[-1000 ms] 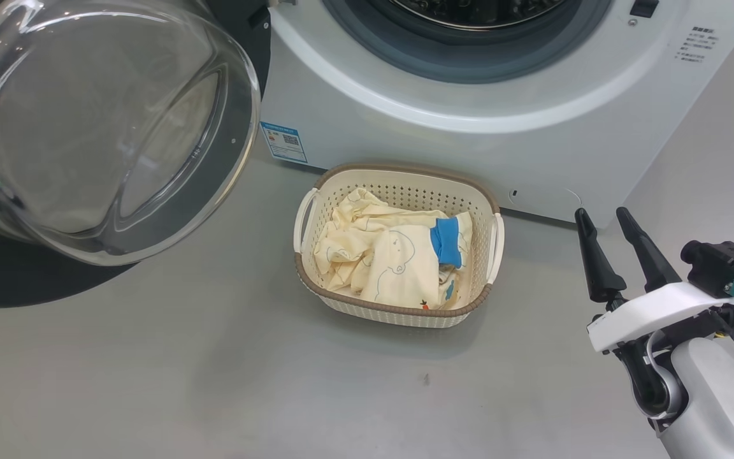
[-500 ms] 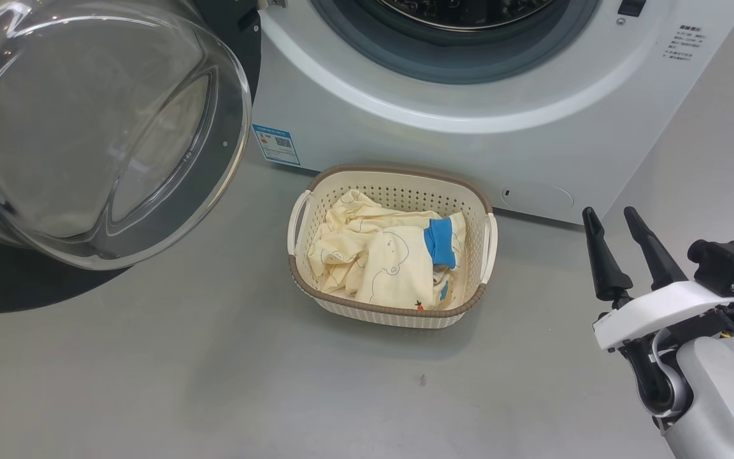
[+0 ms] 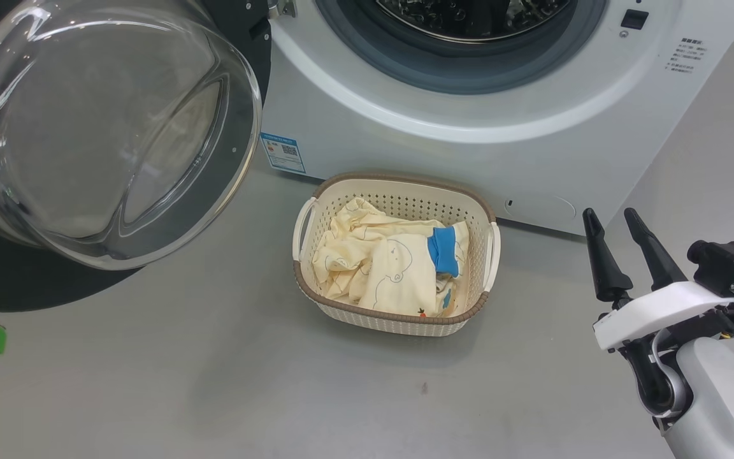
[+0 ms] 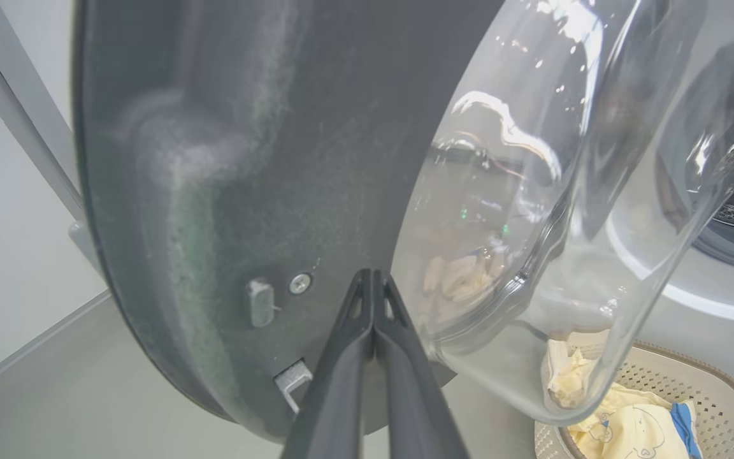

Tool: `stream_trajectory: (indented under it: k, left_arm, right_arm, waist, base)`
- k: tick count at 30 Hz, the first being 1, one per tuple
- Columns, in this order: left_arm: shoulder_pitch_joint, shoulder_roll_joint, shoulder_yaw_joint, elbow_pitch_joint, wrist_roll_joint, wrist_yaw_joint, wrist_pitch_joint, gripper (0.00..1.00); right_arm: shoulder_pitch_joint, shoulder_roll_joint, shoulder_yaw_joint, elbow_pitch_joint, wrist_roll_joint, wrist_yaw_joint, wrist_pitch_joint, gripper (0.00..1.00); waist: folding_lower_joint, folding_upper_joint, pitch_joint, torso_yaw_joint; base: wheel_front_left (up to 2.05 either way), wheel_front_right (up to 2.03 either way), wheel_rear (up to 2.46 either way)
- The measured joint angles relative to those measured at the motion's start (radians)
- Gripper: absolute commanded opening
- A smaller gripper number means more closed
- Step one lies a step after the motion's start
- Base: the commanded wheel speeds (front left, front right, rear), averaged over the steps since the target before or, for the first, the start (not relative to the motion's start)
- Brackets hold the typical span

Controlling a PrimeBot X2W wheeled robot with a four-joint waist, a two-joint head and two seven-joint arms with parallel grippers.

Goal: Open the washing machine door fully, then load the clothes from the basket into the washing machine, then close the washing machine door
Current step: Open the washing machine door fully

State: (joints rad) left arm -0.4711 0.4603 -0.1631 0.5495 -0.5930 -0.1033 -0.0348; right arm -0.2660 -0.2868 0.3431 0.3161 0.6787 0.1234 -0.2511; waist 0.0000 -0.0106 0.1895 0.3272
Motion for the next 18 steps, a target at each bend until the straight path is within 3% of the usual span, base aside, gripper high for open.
stream_trajectory:
  k: [8, 9, 11, 12, 13, 18]
  left_arm:
    - [0.033, -0.039, 0.0, -0.037, -0.006, -0.001, -0.071, 0.01]
    - [0.042, -0.045, -0.001, -0.042, -0.006, -0.001, -0.079, 0.28]
    - [0.054, -0.056, -0.003, -0.055, -0.006, -0.001, -0.094, 0.55]
    - [0.058, -0.059, -0.005, -0.061, -0.006, -0.001, -0.101, 0.84]
    - [0.063, -0.062, -0.007, -0.069, -0.006, -0.001, -0.108, 1.0]
    - [0.083, -0.081, -0.015, -0.107, -0.006, -0.004, -0.138, 1.0]
  right_arm:
    - [0.0, 0.0, 0.014, 0.0, 0.0, 0.0, 0.0, 1.0]
    - [0.0, 0.0, 0.014, 0.0, 0.0, 0.0, 0.0, 1.0]
    - [0.0, -0.001, 0.015, 0.001, 0.0, 0.0, 0.0, 1.0]
    - [0.0, -0.001, 0.016, 0.001, 0.0, 0.0, 0.0, 1.0]
    - [0.0, -0.001, 0.017, 0.001, 0.0, 0.0, 0.0, 1.0]
    - [0.0, -0.001, 0.026, 0.001, 0.0, 0.0, 0.0, 1.0]
  waist:
    - [0.0, 0.0, -0.014, -0.008]
    - [0.0, 0.0, -0.017, -0.01]
    - [0.0, 0.0, -0.023, -0.015]
    - [0.0, 0.0, -0.026, -0.017]
    - [0.0, 0.0, -0.028, -0.02]
    - [0.0, 0.0, -0.042, -0.037]
  base:
    - [0.0, 0.0, 0.0]
    - [0.0, 0.0, 0.0]
    - [0.0, 0.0, 0.0]
    - [0.0, 0.0, 0.0]
    - [0.0, 0.0, 0.0]
    - [0.0, 0.0, 0.0]
